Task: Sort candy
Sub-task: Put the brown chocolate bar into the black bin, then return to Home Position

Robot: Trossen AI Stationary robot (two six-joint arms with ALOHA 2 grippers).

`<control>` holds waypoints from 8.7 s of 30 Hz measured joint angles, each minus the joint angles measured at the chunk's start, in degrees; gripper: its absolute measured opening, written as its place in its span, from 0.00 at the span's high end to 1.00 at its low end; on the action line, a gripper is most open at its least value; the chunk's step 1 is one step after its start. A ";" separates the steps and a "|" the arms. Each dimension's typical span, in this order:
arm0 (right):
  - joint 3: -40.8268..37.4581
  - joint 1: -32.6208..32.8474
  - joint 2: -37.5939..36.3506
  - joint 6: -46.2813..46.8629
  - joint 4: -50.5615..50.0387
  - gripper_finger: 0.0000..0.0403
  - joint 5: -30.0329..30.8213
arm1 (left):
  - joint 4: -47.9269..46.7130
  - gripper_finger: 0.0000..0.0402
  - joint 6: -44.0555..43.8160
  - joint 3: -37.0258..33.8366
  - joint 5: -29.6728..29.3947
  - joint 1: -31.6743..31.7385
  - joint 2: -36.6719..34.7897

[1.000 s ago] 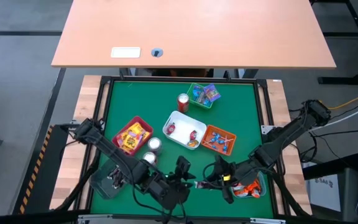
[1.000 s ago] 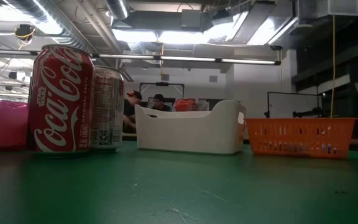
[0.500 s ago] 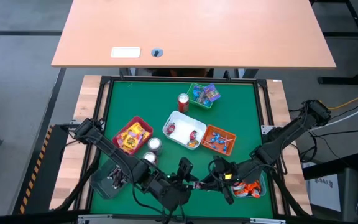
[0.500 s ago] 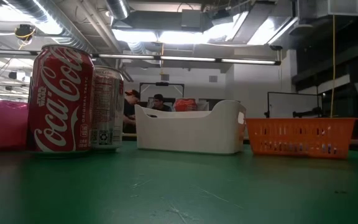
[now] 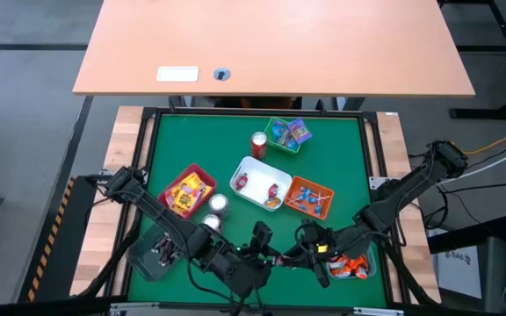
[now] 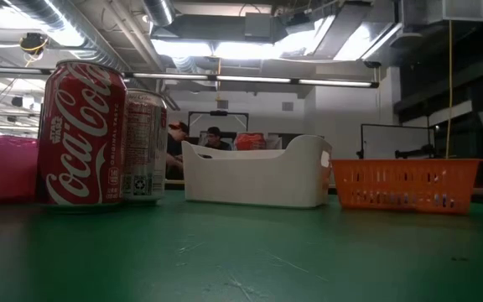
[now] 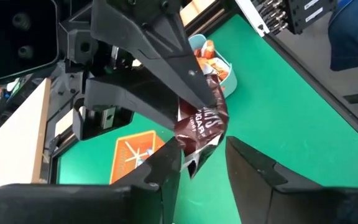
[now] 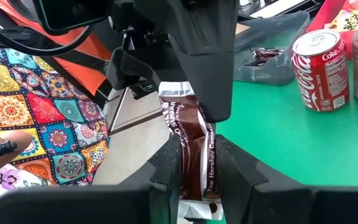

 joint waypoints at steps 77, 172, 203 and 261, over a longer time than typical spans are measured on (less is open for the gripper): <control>0.04 -1.10 -4.98 -10.57 -9.60 0.43 -1.95 | -7.32 0.99 -10.12 0.07 0.68 -0.15 -4.63; -0.04 -9.63 -21.04 -31.26 -38.35 0.43 9.39 | -53.29 0.92 -85.66 -35.85 38.74 -12.77 -18.84; -0.02 -35.54 -42.01 -42.25 -40.44 0.49 9.20 | -53.67 0.90 -92.57 -16.26 16.42 -10.21 -20.17; -17.83 -35.50 -55.10 -22.71 -41.94 0.99 7.12 | 38.54 1.00 -30.99 -88.26 12.25 37.49 -89.37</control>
